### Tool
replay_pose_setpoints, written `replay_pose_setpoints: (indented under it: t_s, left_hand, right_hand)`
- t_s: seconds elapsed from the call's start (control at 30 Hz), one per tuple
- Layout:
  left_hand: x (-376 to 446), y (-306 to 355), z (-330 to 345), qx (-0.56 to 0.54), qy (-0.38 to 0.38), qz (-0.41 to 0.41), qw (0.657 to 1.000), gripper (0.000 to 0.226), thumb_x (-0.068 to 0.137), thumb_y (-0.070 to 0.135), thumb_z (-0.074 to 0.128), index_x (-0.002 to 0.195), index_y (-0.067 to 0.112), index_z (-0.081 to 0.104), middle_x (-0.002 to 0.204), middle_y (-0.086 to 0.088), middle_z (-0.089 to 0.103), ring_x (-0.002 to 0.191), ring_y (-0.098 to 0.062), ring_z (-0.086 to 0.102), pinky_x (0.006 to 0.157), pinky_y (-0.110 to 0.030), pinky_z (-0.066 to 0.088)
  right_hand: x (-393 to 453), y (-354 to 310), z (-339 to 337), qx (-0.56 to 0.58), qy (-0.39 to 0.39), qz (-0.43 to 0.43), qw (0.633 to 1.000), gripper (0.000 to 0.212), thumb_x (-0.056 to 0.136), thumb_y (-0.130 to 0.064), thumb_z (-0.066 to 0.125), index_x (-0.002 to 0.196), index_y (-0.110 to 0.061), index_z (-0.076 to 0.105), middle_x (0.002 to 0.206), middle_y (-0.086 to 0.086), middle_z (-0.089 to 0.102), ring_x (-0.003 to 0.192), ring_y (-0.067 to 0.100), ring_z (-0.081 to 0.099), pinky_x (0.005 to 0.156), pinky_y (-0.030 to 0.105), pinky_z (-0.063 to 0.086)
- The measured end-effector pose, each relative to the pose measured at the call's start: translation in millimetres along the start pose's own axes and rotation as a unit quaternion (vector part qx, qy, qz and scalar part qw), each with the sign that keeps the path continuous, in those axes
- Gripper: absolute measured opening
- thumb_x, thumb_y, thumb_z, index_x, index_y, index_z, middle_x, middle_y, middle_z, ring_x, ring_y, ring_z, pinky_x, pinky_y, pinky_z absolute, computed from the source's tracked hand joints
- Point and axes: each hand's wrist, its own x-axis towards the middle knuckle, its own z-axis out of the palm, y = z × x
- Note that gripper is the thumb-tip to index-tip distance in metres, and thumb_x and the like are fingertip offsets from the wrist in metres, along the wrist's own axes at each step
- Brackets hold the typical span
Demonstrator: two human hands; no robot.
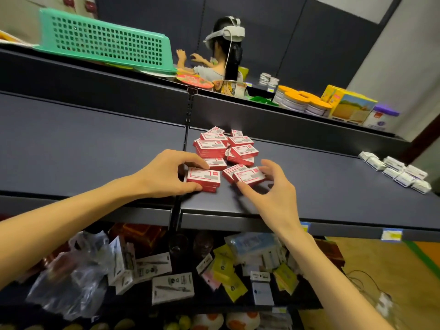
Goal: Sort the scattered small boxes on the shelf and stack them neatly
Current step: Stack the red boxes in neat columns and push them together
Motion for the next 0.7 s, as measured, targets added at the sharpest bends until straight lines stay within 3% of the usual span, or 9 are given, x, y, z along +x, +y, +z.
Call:
replay_pose_setpoints:
  t_s: [0.2, 0.33, 0.43, 0.53, 0.63, 0.7]
  left_hand:
    - [-1, -1, 0, -0.008, -0.002, -0.007, 1.000, 0.049, 0.080, 0.035, 0.083, 0.124, 0.031, 0.064, 0.122, 0.012, 0.064, 0.110, -0.006, 0.064, 0.081, -0.011, 0.055]
    - [-1, -2, 0, -0.020, -0.001, -0.011, 1.000, 0.050, 0.079, 0.037, 0.083, 0.124, 0.031, 0.064, 0.121, 0.013, 0.064, 0.111, -0.008, 0.064, 0.082, -0.014, 0.057]
    - [0, -2, -1, -0.019, 0.001, -0.009, 1.000, 0.050, 0.078, 0.038, 0.083, 0.124, 0.030, 0.064, 0.121, 0.012, 0.064, 0.110, -0.006, 0.064, 0.081, -0.012, 0.055]
    - [0, -5, 1, -0.014, 0.001, -0.009, 1.000, 0.050, 0.078, 0.040, 0.082, 0.124, 0.032, 0.064, 0.121, 0.014, 0.064, 0.110, -0.007, 0.065, 0.082, -0.015, 0.056]
    - [1, -6, 0, -0.008, -0.001, -0.003, 1.000, 0.051, 0.078, 0.042, 0.081, 0.125, 0.032, 0.064, 0.123, 0.012, 0.065, 0.111, -0.007, 0.065, 0.083, -0.017, 0.057]
    - [1, -6, 0, -0.009, 0.001, -0.004, 1.000, 0.050, 0.078, 0.040, 0.082, 0.124, 0.032, 0.065, 0.122, 0.011, 0.066, 0.109, -0.008, 0.066, 0.083, -0.019, 0.058]
  right_hand:
    - [19, -10, 25, -0.036, -0.014, 0.001, 0.999, 0.069, 0.078, -0.053, 0.078, 0.137, -0.031, 0.048, 0.132, -0.009, 0.060, 0.119, 0.013, 0.056, 0.097, 0.033, 0.051]
    - [23, -10, 29, -0.125, -0.030, -0.003, 0.992, 0.076, 0.071, -0.065, 0.075, 0.135, -0.031, 0.050, 0.131, -0.009, 0.059, 0.121, 0.014, 0.053, 0.094, 0.034, 0.050]
    - [26, -11, 30, -0.150, -0.030, 0.009, 0.988, 0.072, 0.076, -0.061, 0.074, 0.135, -0.028, 0.051, 0.129, -0.006, 0.060, 0.120, 0.016, 0.054, 0.090, 0.031, 0.046]
    - [26, -11, 25, -0.180, -0.022, 0.007, 0.983, 0.071, 0.077, -0.064, 0.070, 0.136, -0.026, 0.053, 0.128, -0.006, 0.064, 0.118, 0.018, 0.057, 0.093, 0.036, 0.052]
    - [21, -14, 16, -0.175, 0.004, 0.007, 0.984, 0.058, 0.079, -0.068, 0.065, 0.121, -0.029, 0.065, 0.108, -0.011, 0.071, 0.101, 0.014, 0.063, 0.086, 0.035, 0.053]
    - [19, -16, 12, -0.147, 0.015, 0.023, 0.989, 0.045, 0.084, -0.070, 0.058, 0.095, -0.029, 0.071, 0.084, -0.015, 0.071, 0.082, 0.011, 0.065, 0.074, 0.034, 0.053]
